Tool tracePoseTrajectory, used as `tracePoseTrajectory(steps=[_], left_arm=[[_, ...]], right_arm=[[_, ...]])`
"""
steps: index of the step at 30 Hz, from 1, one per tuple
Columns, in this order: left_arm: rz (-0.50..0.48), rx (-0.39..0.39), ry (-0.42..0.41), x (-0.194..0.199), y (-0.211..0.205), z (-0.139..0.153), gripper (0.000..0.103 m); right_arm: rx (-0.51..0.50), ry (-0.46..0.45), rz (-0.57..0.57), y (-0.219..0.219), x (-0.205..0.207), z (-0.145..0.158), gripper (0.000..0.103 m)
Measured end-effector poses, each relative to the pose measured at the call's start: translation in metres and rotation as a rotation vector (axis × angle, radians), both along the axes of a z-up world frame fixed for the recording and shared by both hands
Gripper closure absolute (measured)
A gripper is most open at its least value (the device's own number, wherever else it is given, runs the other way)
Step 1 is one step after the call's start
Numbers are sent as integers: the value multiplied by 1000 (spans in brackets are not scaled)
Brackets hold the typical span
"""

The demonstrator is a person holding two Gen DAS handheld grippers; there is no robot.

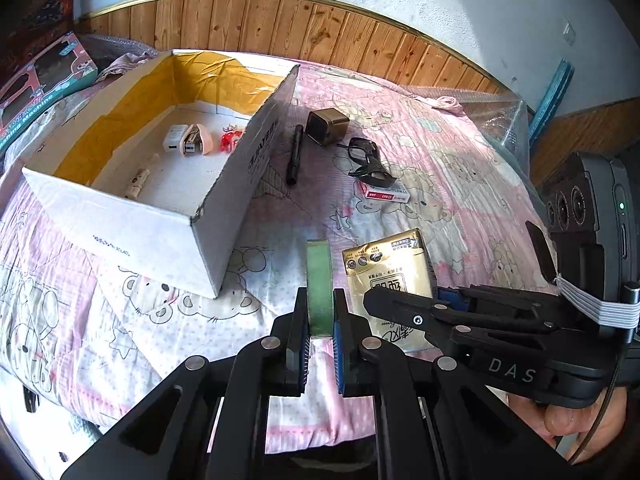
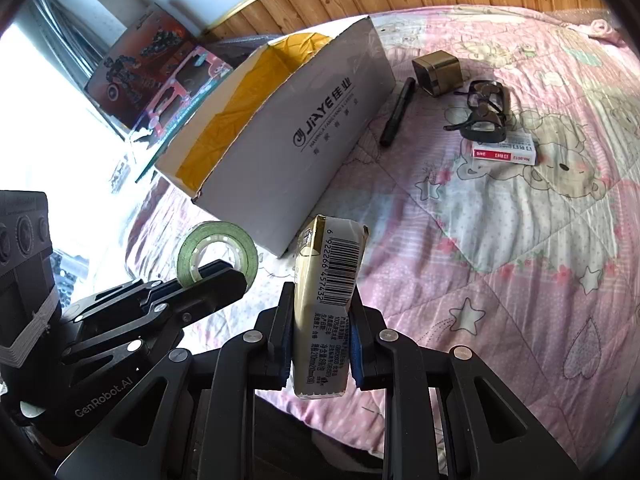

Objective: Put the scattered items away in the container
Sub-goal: 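Carry the packet and green tape roll over the box with both tools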

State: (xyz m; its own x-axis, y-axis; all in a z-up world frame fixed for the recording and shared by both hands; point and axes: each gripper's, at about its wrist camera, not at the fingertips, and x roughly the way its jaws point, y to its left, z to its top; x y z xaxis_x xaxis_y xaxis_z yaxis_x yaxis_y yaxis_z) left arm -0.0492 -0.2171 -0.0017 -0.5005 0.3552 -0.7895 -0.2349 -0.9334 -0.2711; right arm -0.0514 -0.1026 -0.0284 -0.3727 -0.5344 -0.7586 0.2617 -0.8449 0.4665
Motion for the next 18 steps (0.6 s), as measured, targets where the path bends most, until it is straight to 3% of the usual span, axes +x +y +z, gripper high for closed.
tracePoseTrajectory(steps=[18], left_arm=[[75, 26, 57, -2, -53, 30, 93]], right_arm=[[10, 74, 120, -49, 2, 46, 80]])
